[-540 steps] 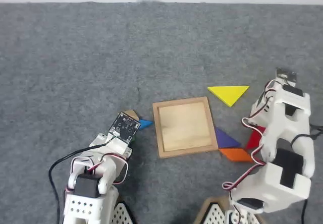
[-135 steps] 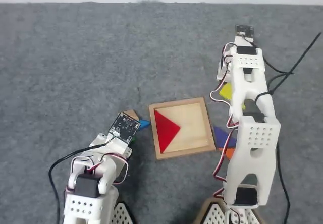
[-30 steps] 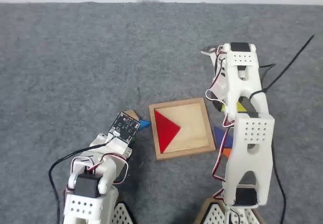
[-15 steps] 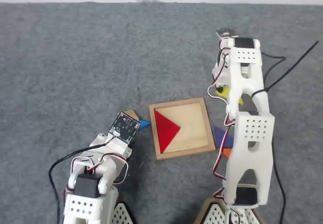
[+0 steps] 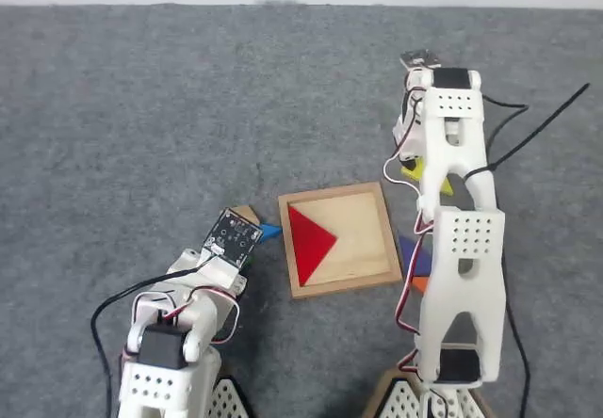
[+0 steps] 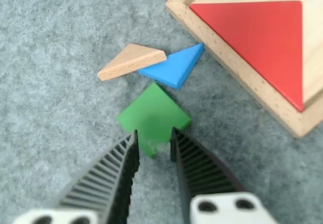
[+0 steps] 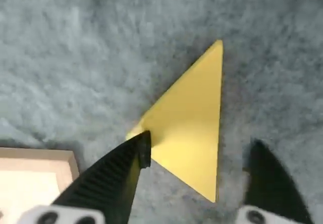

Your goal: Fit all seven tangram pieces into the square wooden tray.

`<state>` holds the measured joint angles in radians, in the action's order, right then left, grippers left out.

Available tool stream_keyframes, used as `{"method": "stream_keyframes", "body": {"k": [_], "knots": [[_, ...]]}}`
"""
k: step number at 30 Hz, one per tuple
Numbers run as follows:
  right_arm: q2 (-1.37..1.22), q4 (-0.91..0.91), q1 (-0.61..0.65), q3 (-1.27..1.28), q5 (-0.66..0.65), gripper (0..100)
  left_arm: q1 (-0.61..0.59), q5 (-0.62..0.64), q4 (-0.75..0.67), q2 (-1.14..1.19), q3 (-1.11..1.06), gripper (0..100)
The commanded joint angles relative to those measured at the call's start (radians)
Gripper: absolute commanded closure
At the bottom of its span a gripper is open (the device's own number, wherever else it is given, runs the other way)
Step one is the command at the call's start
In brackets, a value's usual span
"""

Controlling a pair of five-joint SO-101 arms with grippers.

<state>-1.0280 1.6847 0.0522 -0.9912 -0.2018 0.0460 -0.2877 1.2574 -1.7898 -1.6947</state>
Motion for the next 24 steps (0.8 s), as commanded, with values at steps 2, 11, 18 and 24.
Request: {"method": "stream_keyframes", "body": {"k": [2,11,18,24], "knots": [[0.007,0.065,0.038,-0.107,-0.040,57.8,-0.006,-0.008,-0.002,-0.012,0.012,90],[-0.067,0.067,0.068,-0.130,-0.046,57.7,-0.006,-0.008,-0.002,-0.012,0.012,90],[-0.143,0.071,0.044,-0.135,-0.046,57.8,-0.006,-0.008,-0.002,-0.012,0.012,90],[-0.147,0.076,0.038,-0.133,-0.044,71.5,-0.006,-0.008,-0.002,-0.012,0.012,90]]}}
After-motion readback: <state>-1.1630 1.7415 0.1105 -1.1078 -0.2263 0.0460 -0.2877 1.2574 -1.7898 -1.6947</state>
